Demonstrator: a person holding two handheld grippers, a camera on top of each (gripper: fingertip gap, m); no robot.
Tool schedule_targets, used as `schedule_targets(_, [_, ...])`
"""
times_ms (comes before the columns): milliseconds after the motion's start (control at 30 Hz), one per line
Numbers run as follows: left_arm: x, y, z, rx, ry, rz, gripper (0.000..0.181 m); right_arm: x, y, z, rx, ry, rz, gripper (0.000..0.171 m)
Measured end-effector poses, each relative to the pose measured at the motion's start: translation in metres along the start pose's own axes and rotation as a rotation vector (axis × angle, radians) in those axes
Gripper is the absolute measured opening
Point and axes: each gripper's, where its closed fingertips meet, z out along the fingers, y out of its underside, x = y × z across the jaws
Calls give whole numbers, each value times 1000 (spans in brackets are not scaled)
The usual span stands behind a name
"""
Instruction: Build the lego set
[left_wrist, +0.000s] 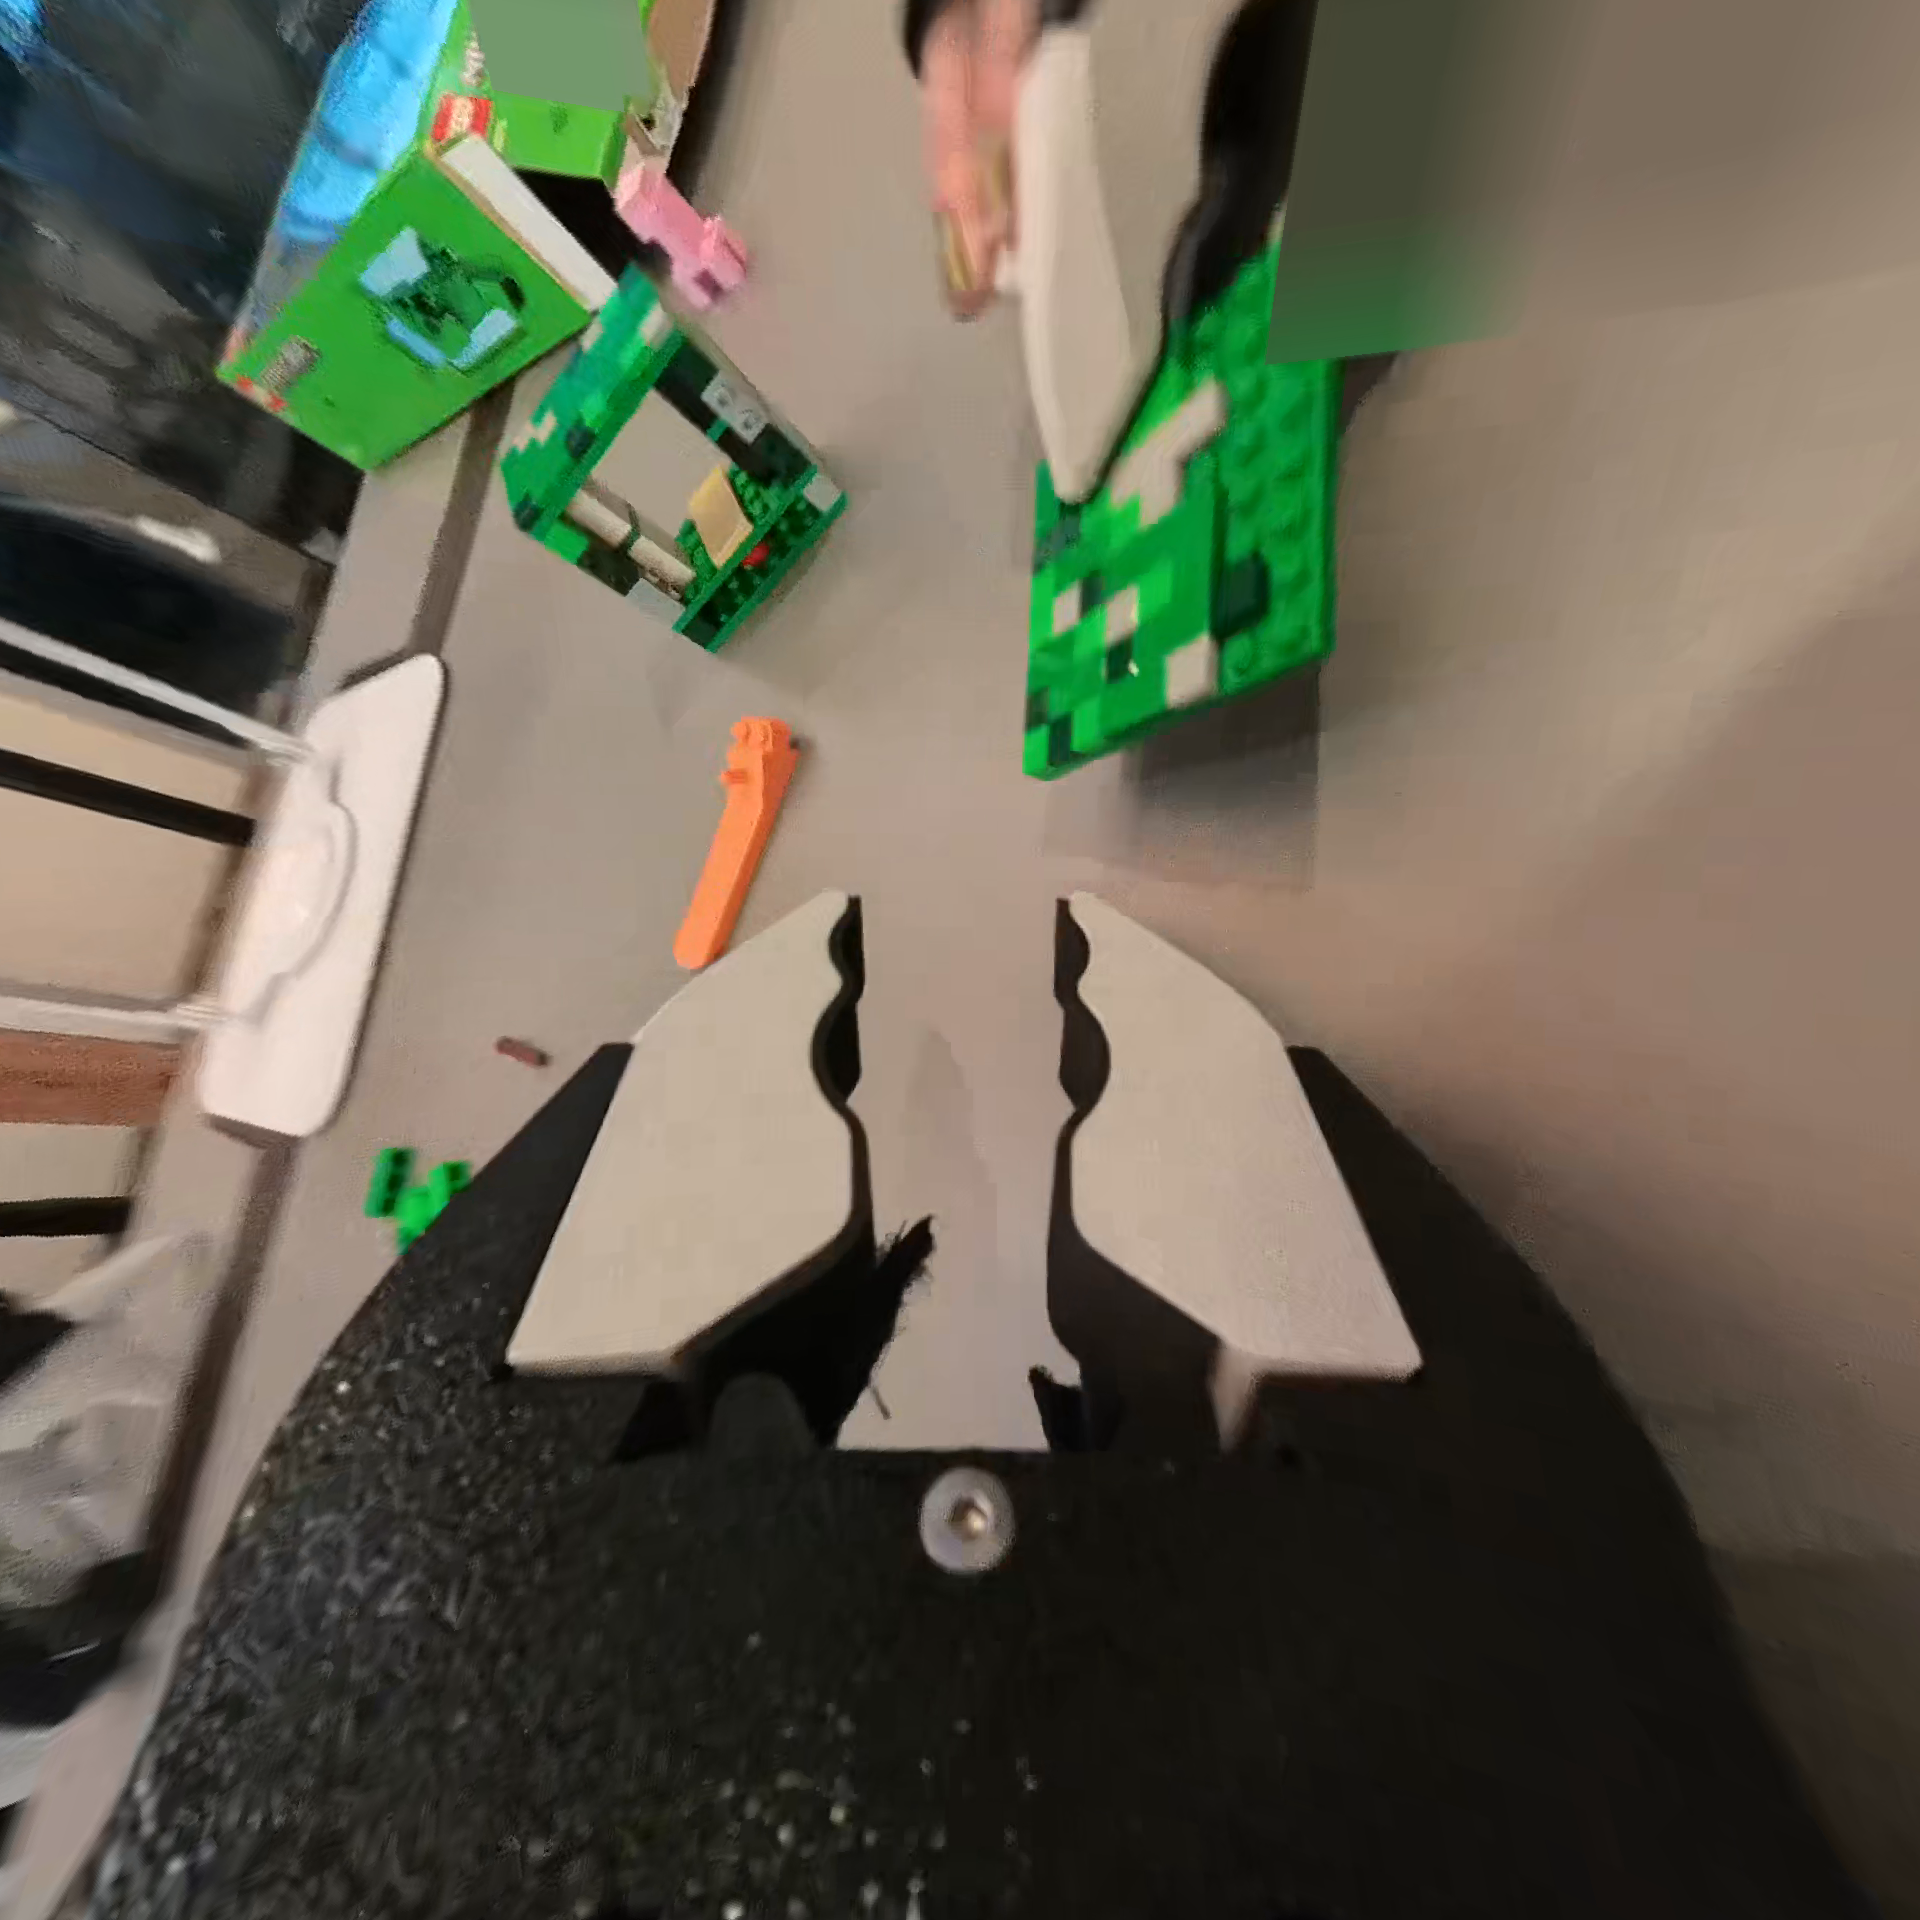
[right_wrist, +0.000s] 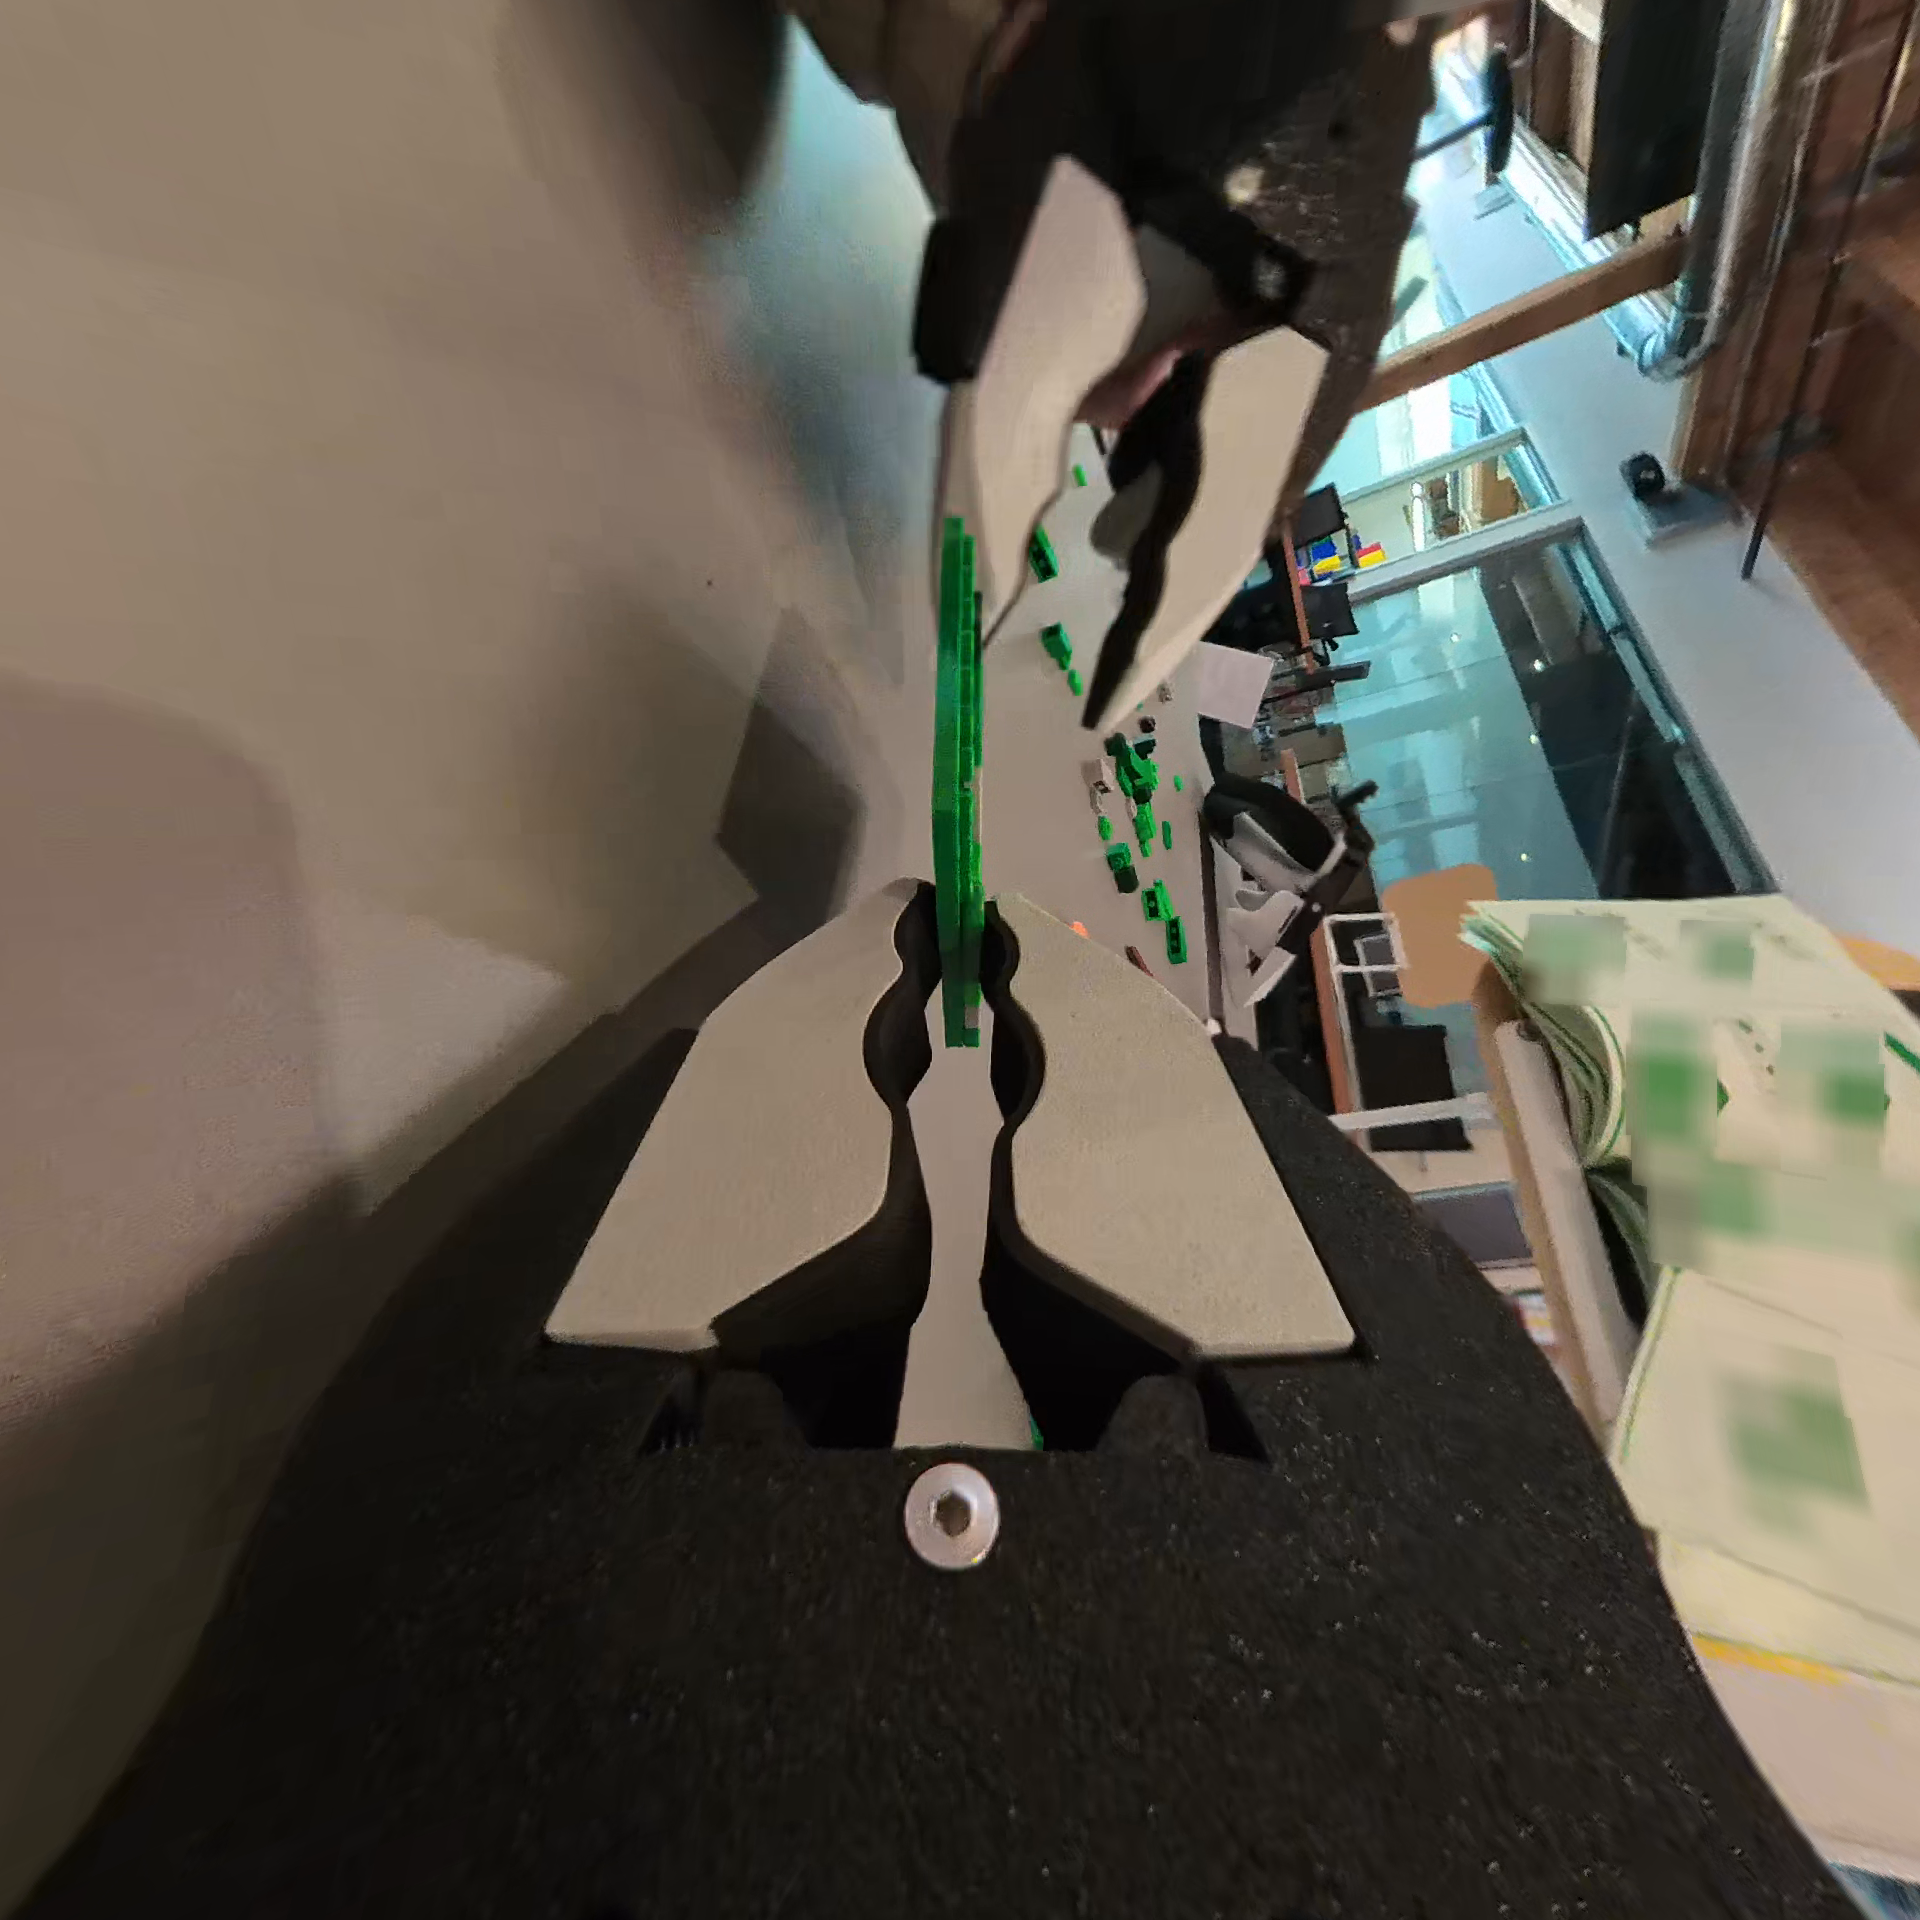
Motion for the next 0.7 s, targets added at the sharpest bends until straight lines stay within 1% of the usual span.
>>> schedule_targets(67, [0,-11,-2,55,70,-120,36,-2,1,3,-10,3,-40,7])
schedule_targets(100, [2,-19,-1,78,110,-169,40,-2,1,4,-18,8,-60,7])
schedule_targets(200, [11,-36,7,65,228,-242,52,-5,2,6,-43,26,-151,7])
schedule_targets(300, [17,-40,15,14,313,-266,49,-7,-2,6,-46,39,-243,7])
schedule_targets(400, [24,-39,22,-39,399,-268,44,-10,-3,6,-44,21,-274,7])
schedule_targets(567, [36,-41,23,-101,542,-285,46,-14,-7,8,-30,-18,-337,7])
schedule_targets(700, [42,-40,27,-150,617,-310,47,-16,-9,9,-27,-38,-392,7])
